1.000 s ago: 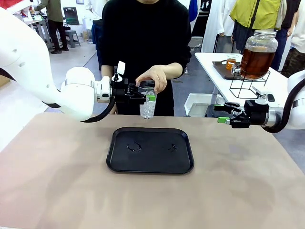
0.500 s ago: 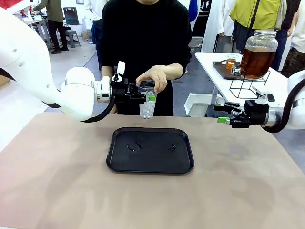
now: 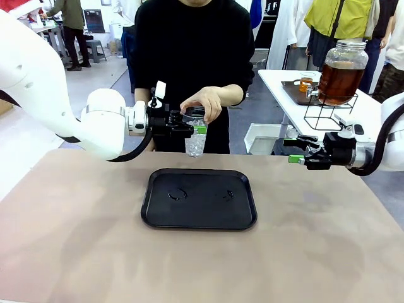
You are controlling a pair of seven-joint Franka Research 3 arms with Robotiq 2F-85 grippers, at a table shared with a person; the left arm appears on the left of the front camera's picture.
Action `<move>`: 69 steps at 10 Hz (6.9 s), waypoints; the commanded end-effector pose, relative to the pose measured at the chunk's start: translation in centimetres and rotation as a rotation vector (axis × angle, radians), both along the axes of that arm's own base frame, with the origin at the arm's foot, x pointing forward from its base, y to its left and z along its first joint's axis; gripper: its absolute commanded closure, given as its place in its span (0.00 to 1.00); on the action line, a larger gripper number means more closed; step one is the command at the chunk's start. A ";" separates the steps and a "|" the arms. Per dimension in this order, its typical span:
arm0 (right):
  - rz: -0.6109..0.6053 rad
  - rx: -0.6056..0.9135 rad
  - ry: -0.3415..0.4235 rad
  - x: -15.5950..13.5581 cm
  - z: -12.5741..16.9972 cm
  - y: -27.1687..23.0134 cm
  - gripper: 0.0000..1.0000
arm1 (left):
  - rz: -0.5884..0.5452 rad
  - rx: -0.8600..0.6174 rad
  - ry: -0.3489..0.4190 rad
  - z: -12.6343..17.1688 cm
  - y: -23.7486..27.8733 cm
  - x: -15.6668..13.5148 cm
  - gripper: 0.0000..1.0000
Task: Pour the drink into the iced cup.
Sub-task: Open the gripper to release the iced cup you were holding.
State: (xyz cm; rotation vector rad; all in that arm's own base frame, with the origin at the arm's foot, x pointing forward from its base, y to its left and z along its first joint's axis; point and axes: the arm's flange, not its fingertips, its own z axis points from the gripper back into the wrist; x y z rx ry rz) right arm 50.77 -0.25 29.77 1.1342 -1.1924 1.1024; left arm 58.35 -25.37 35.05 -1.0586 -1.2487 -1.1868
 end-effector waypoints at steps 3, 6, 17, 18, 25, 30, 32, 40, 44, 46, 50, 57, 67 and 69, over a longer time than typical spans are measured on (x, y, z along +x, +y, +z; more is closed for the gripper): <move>-0.004 -0.003 -0.004 0.1 0.2 0.0 0.00 | 0.012 -0.021 0.005 0.0 0.9 0.2 0.00; -0.004 -0.003 -0.004 0.1 0.2 0.0 0.00 | 0.029 -0.071 0.039 -0.4 3.4 -0.8 0.00; -0.004 -0.003 -0.004 0.1 0.2 0.0 0.00 | 0.025 -0.083 0.001 -5.3 23.6 -10.9 0.00; -0.004 -0.003 -0.004 0.1 0.2 0.0 0.00 | -0.005 -0.077 0.027 -5.0 23.8 -11.1 0.00; -0.004 -0.003 -0.004 0.1 0.2 0.0 0.00 | 0.030 -0.080 0.016 -5.7 23.9 -10.6 0.00; -0.004 -0.003 -0.004 0.1 0.2 0.0 0.00 | 0.030 -0.080 0.016 -5.7 23.9 -10.6 0.00; -0.004 -0.003 -0.004 0.1 0.2 0.0 0.00 | 0.030 -0.080 0.016 -5.7 23.9 -10.6 0.00; -0.004 -0.003 -0.004 0.1 0.2 0.0 0.00 | 0.030 -0.080 0.016 -5.7 23.9 -10.6 0.00; -0.004 -0.003 -0.004 0.1 0.2 0.0 0.00 | 0.030 -0.080 0.016 -5.7 23.9 -10.6 0.00; -0.004 -0.003 -0.004 0.1 0.2 0.0 0.00 | 0.030 -0.080 0.016 -5.7 23.9 -10.6 0.00; -0.004 -0.003 -0.004 0.1 0.2 0.0 0.00 | 0.030 -0.080 0.016 -5.7 23.9 -10.6 0.00; -0.004 -0.003 -0.004 0.1 0.2 0.0 0.00 | 0.030 -0.080 0.016 -5.7 23.9 -10.6 0.00; -0.004 -0.003 -0.004 0.1 0.2 0.0 0.00 | 0.030 -0.080 0.016 -5.7 23.9 -10.6 0.00; -0.004 -0.003 -0.004 0.1 0.2 0.0 0.00 | 0.030 -0.080 0.016 -5.7 23.9 -10.6 0.00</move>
